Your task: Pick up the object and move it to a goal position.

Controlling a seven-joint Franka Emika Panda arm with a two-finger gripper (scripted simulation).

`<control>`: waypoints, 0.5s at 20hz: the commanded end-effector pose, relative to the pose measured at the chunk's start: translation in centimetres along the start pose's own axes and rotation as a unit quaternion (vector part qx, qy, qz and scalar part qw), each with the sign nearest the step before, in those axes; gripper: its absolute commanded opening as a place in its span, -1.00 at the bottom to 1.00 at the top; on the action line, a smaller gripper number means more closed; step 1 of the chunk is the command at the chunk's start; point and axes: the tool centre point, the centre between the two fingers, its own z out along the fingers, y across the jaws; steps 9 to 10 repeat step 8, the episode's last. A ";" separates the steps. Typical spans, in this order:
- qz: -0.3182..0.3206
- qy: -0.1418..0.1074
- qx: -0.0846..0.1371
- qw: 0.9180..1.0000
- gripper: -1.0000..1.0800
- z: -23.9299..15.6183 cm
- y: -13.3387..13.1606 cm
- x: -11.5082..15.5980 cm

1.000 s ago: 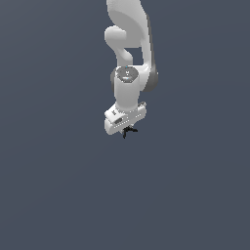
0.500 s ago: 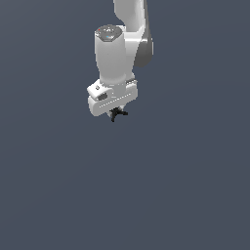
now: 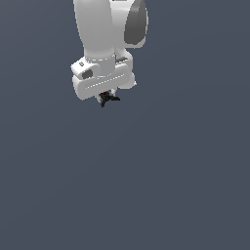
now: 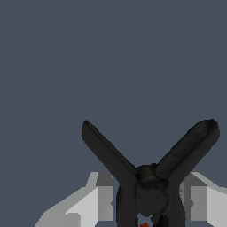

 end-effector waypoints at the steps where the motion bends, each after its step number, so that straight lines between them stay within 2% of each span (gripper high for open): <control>1: 0.000 0.000 0.000 1.000 -1.00 -1.1 0.3 -0.4; 10: 0.000 -0.001 0.000 1.000 -1.00 -2.1 0.8 -0.6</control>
